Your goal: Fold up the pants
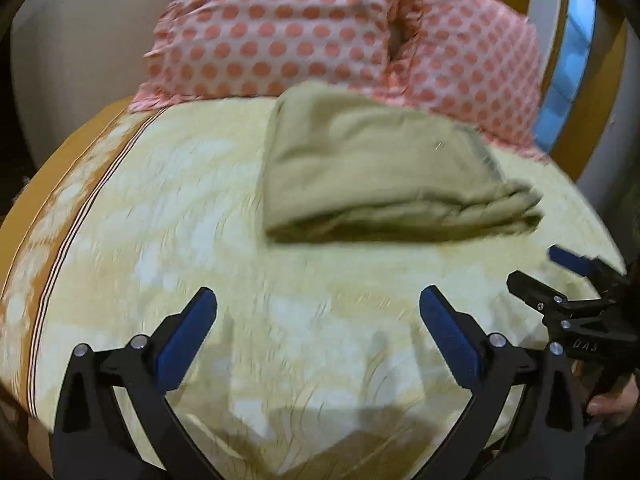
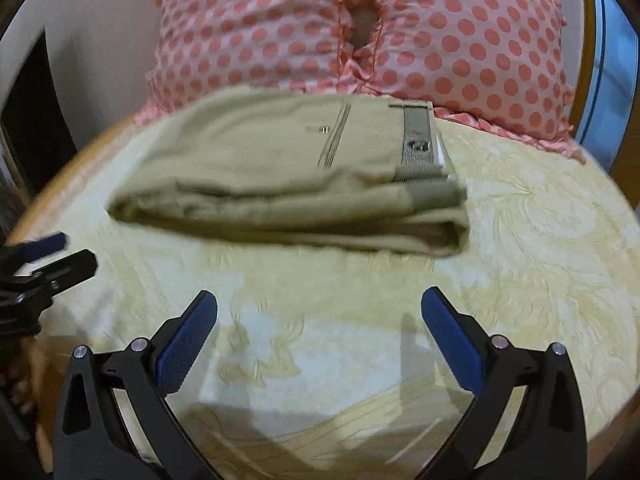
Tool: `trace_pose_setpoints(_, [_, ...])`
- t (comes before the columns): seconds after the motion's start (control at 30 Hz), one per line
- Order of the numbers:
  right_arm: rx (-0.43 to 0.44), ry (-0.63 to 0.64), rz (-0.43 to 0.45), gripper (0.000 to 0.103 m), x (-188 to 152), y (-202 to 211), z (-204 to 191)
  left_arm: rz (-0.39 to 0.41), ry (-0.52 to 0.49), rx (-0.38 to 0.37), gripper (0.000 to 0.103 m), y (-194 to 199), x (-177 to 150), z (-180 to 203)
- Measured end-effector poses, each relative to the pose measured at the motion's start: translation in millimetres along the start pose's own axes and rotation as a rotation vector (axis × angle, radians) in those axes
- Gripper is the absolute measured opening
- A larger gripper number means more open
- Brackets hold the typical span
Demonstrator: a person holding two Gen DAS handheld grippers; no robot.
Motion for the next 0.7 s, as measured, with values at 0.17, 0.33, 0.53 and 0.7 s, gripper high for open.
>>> trace_pose_setpoints(0.17, [-0.015, -0.038, -0.005, 0.102, -14, -6, -4, -0.008, -0.015, 0.041, 0.101, -7, -18, 2])
trace_pose_setpoints(0.33, [-0.051, -0.072, 0.047, 0.102, -24, -1, -4, 0.011, -0.055, 0.092, 0.101, -8, -25, 3])
trace_pose_setpoints(0.53, [-0.052, -0.069, 0.069, 0.102, -24, 0, -4, 0.033, -0.051, 0.101, 0.101, -7, -25, 3])
trace_pose_setpoints(0.7, [-0.052, -0.069, 0.067, 0.102, -25, 0, -4, 0.033, -0.05, 0.101, 0.101, -6, -25, 3])
Point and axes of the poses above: each gripper's, at about its wrist camera, not at the fingertips, and y roughly against the way its jaws point, z to its right, x to its top, the point moved 8 cm from there along -y, roughly the way its jaws point, and after that the axes turned 5 degrees about -z, right-handed, at the moved point
